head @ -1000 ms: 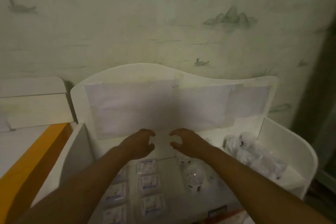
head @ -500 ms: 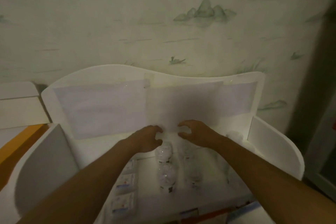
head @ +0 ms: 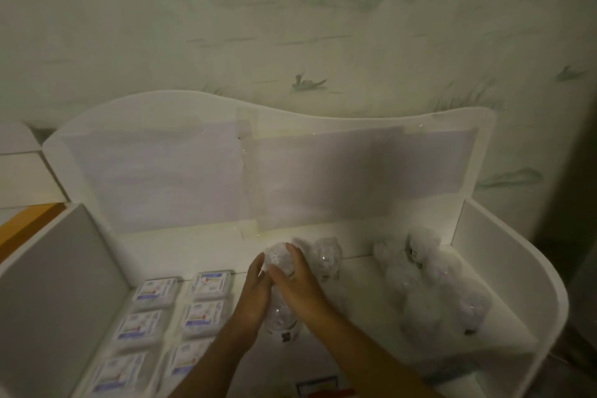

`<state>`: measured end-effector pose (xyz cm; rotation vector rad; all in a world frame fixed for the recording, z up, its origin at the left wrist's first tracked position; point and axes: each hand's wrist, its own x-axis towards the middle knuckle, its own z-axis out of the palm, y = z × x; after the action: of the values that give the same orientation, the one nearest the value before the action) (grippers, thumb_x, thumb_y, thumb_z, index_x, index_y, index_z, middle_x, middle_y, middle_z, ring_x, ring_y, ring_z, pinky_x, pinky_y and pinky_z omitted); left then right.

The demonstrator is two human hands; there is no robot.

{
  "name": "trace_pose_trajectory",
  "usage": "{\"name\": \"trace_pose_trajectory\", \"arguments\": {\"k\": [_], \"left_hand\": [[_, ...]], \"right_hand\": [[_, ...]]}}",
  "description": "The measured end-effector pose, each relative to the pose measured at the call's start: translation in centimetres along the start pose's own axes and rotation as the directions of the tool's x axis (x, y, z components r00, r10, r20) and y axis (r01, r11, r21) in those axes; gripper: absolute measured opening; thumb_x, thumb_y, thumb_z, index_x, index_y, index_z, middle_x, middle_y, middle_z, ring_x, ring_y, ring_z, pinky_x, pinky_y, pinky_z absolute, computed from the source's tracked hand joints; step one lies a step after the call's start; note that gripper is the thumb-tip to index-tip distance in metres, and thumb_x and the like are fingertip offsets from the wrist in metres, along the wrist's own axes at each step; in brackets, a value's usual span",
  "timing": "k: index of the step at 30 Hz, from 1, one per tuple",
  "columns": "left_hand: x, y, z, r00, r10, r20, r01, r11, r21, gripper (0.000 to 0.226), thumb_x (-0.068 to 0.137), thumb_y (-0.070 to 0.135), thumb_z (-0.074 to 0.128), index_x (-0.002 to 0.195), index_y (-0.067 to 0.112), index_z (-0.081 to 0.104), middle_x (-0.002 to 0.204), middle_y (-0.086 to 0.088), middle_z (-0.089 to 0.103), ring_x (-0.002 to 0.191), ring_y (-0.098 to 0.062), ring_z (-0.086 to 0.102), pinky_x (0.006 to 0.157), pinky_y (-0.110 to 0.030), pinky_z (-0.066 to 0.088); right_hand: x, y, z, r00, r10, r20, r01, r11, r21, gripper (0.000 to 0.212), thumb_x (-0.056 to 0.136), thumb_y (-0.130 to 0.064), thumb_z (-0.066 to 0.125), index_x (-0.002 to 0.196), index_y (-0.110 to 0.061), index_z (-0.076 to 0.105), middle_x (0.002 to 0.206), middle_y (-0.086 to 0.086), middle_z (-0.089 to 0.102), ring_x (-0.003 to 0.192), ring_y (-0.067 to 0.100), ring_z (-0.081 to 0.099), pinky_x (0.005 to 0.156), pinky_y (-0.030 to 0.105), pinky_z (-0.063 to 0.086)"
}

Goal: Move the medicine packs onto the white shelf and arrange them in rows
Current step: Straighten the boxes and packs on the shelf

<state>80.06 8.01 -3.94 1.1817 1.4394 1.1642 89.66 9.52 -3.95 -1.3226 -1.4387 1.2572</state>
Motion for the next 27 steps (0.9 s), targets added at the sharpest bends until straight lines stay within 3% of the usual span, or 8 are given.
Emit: {"name": "trace_pose_trajectory", "arguments": {"k": [6, 9, 13, 16, 18, 21, 24, 27], "left_hand": [[0.7, -1.4, 0.4, 1.0, -0.007, 0.022, 0.009, 0.992, -0.126, 0.054, 0.099, 0.013, 0.044, 0.147, 0.028, 0.024, 0.129, 0.011, 0.041, 0.1, -0.001, 0.05, 0.067, -0.01, 0.043], [0.8, -1.8, 0.0, 1.0, -0.018, 0.0, 0.018, 0.983, -0.185, 0.05, 0.098, 0.014, 0.045, 0.144, 0.029, 0.029, 0.124, 0.013, 0.043, 0.088, 0.01, 0.05, 0.062, -0.01, 0.045], [1.2, -2.7, -0.7, 1.0, -0.012, -0.005, 0.011, 0.976, -0.215, 0.044, 0.099, 0.015, 0.038, 0.143, 0.023, 0.036, 0.135, 0.008, 0.046, 0.095, 0.01, 0.052, 0.064, -0.003, 0.045], [1.2, -3.0, -0.6, 0.999, 0.003, 0.046, 0.008, 0.973, -0.23, 0.036, 0.098, 0.01, 0.039, 0.125, 0.028, 0.054, 0.125, -0.001, 0.062, 0.102, -0.009, 0.066, 0.083, -0.026, 0.056], [0.8, -2.9, -0.6, 0.997, 0.012, 0.072, 0.006, 0.969, -0.246, 0.036, 0.096, 0.013, 0.041, 0.127, 0.026, 0.055, 0.123, -0.005, 0.065, 0.108, -0.021, 0.065, 0.092, -0.043, 0.054], [0.3, -2.6, -1.0, 0.997, 0.016, 0.071, 0.004, 0.962, -0.272, 0.046, 0.082, 0.023, 0.048, 0.127, 0.023, 0.054, 0.119, -0.004, 0.067, 0.106, -0.023, 0.066, 0.086, -0.039, 0.056], [0.5, -3.0, -1.6, 0.999, 0.009, 0.049, 0.004, 0.961, -0.275, 0.053, 0.075, 0.022, 0.049, 0.128, 0.021, 0.054, 0.12, -0.007, 0.066, 0.107, -0.025, 0.066, 0.088, -0.042, 0.055], [0.8, -3.5, -1.9, 0.999, -0.019, 0.035, 0.028, 0.963, -0.266, 0.055, 0.076, 0.025, 0.051, 0.131, 0.022, 0.052, 0.122, -0.009, 0.064, 0.106, -0.025, 0.066, 0.086, -0.042, 0.056]], "right_hand": [[3.5, 4.7, 2.3, 0.99, 0.132, -0.049, -0.122, 0.978, 0.169, 0.093, 0.062, -0.092, 0.04, 0.143, -0.058, 0.009, 0.154, -0.005, 0.022, 0.137, 0.023, 0.037, 0.11, 0.048, 0.037], [1.2, 1.8, 1.7, 0.99, 0.131, -0.06, -0.122, 0.984, 0.132, 0.067, 0.093, -0.059, 0.043, 0.151, -0.042, 0.011, 0.157, 0.002, 0.021, 0.138, 0.026, 0.036, 0.108, 0.042, 0.039], [1.9, 3.1, 1.8, 0.993, 0.07, -0.1, -0.055, 0.988, 0.141, 0.058, 0.1, -0.042, 0.045, 0.151, -0.037, 0.018, 0.155, -0.002, 0.028, 0.134, 0.017, 0.04, 0.099, 0.018, 0.042], [2.6, 3.4, 2.2, 0.981, 0.102, -0.166, -0.058, 0.967, 0.248, 0.053, 0.1, -0.036, 0.045, 0.149, -0.036, 0.026, 0.149, 0.001, 0.037, 0.13, 0.024, 0.046, 0.103, 0.042, 0.045], [2.9, 3.7, 2.6, 0.975, 0.131, -0.177, -0.072, 0.95, 0.304, 0.052, 0.1, -0.034, 0.047, 0.149, -0.034, 0.03, 0.145, 0.003, 0.042, 0.125, 0.026, 0.05, 0.101, 0.044, 0.046], [2.6, 3.8, 2.9, 0.978, 0.165, -0.125, -0.113, 0.932, 0.344, 0.052, 0.095, -0.038, 0.048, 0.145, -0.036, 0.033, 0.144, 0.005, 0.046, 0.121, 0.022, 0.053, 0.1, 0.044, 0.046], [1.0, 3.0, 2.5, 0.994, 0.105, -0.026, -0.092, 0.947, 0.307, 0.046, 0.102, -0.026, 0.043, 0.146, -0.028, 0.03, 0.13, -0.007, 0.045, 0.119, 0.01, 0.046, 0.094, 0.029, 0.037], [1.2, 3.7, 2.8, 0.994, 0.093, -0.058, -0.072, 0.954, 0.29, 0.048, 0.103, -0.023, 0.041, 0.148, -0.026, 0.028, 0.135, -0.006, 0.044, 0.129, 0.019, 0.046, 0.098, 0.03, 0.039]]}}
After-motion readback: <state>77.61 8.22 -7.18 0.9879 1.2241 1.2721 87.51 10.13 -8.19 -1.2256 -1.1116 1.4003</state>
